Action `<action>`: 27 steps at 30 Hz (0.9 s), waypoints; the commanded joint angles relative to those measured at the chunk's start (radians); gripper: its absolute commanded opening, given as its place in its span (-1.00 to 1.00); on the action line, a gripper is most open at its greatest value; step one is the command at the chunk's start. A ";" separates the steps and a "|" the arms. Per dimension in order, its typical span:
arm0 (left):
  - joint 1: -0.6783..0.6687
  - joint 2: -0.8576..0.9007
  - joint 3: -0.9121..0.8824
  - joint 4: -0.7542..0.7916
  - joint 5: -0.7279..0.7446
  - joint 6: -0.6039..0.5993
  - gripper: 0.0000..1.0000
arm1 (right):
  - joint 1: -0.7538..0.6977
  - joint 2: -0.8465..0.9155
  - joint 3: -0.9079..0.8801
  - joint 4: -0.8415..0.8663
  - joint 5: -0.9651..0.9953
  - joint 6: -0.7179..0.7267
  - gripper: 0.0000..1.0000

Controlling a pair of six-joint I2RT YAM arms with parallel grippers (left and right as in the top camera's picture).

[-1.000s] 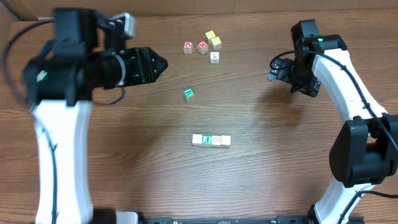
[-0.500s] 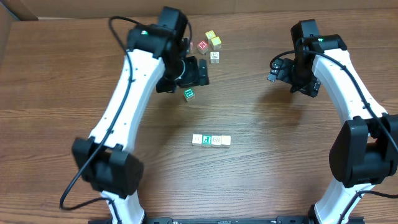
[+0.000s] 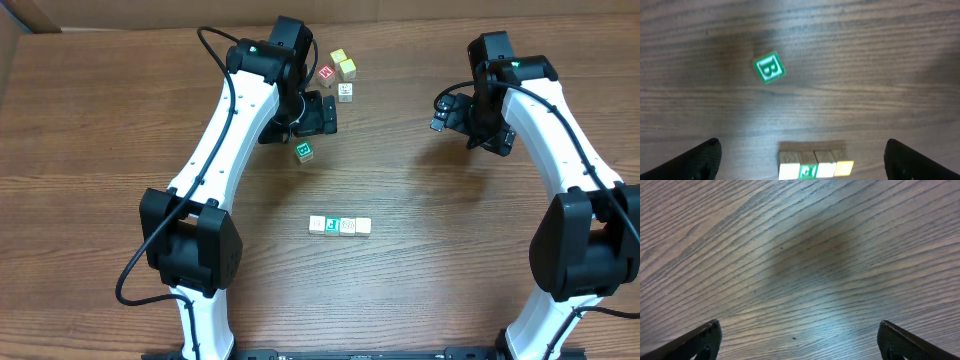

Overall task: Flip 5 blocks
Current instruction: 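Move the left gripper down over the green B block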

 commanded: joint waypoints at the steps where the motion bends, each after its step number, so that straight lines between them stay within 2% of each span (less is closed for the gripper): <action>1: -0.007 0.003 0.011 0.014 -0.024 -0.029 0.89 | -0.001 -0.016 0.014 0.004 0.007 -0.007 1.00; 17: -0.076 0.005 0.010 0.033 -0.175 -0.047 0.99 | -0.001 -0.016 0.014 0.004 0.007 -0.007 1.00; 27: -0.090 0.005 0.006 0.035 -0.204 -0.060 1.00 | -0.001 -0.016 0.014 0.004 0.007 -0.007 1.00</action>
